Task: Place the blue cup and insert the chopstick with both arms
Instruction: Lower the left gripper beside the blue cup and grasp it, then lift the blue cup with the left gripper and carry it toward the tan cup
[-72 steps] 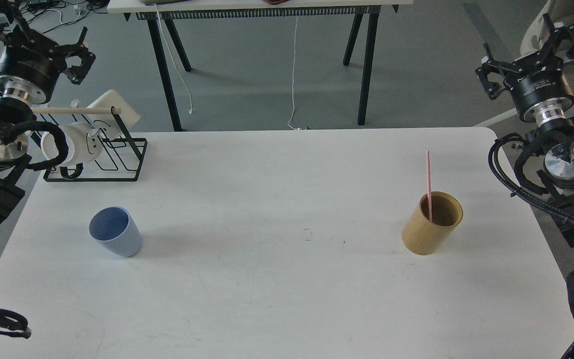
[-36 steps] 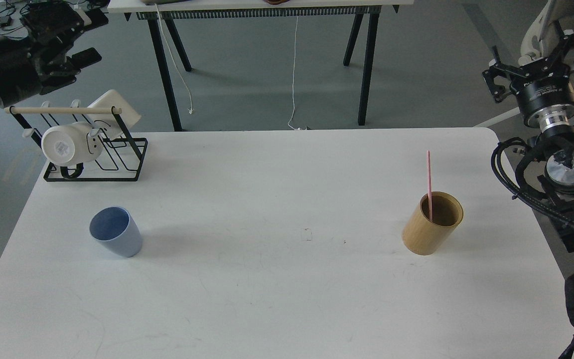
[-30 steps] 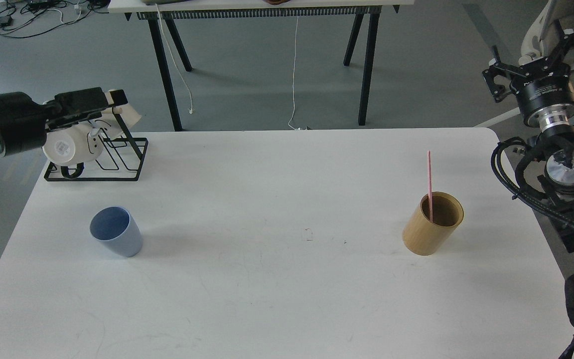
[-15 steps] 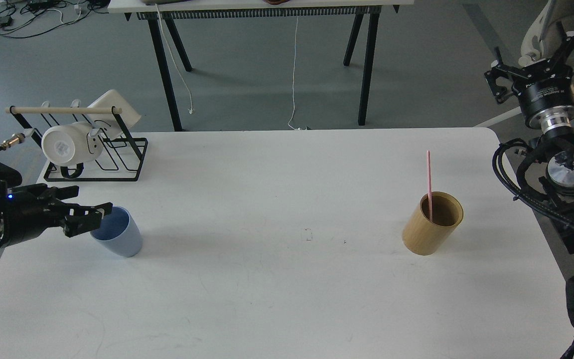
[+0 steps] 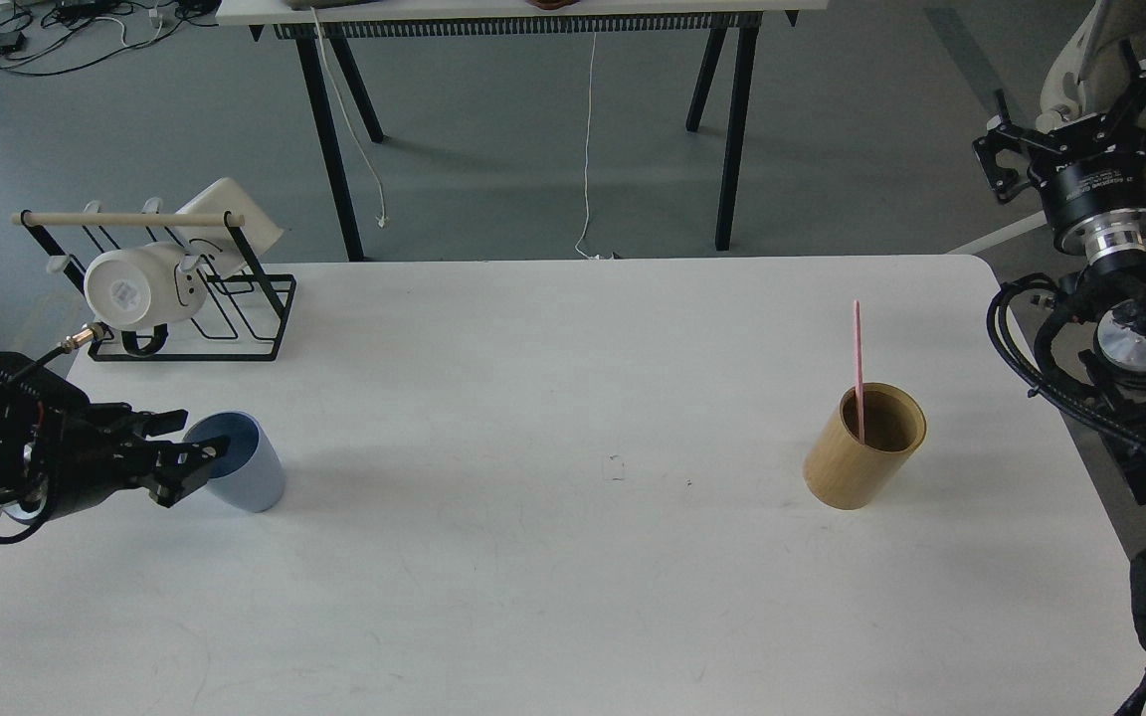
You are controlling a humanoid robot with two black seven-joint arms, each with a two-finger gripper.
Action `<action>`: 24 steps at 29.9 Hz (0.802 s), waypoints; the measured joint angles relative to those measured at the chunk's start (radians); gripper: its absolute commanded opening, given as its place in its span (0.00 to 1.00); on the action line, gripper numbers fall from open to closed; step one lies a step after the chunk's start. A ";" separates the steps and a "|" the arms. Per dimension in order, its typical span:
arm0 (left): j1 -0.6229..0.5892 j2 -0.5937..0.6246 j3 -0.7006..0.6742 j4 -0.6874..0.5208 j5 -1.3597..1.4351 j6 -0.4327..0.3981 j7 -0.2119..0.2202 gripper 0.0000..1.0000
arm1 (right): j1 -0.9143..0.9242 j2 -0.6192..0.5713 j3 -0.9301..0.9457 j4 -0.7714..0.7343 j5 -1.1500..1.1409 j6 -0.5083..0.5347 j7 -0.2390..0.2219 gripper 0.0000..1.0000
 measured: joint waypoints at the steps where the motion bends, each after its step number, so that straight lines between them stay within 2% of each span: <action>1: -0.001 -0.005 0.000 0.008 0.000 0.000 -0.002 0.30 | 0.000 0.000 0.000 0.000 0.000 0.000 0.000 0.99; 5: -0.003 -0.022 0.000 0.031 -0.001 -0.003 -0.009 0.16 | 0.000 0.001 0.008 0.000 0.000 0.000 0.000 0.99; 12: -0.019 -0.022 0.000 0.033 -0.002 -0.013 -0.012 0.02 | -0.001 0.001 0.014 -0.001 0.000 0.000 0.000 0.99; 18: -0.071 -0.018 -0.001 0.030 -0.002 -0.055 -0.036 0.01 | -0.011 -0.006 0.021 -0.005 0.000 0.000 0.001 0.99; 24: -0.184 -0.020 -0.006 -0.031 -0.003 -0.175 -0.061 0.00 | -0.033 -0.014 0.053 -0.005 0.000 0.000 0.002 0.99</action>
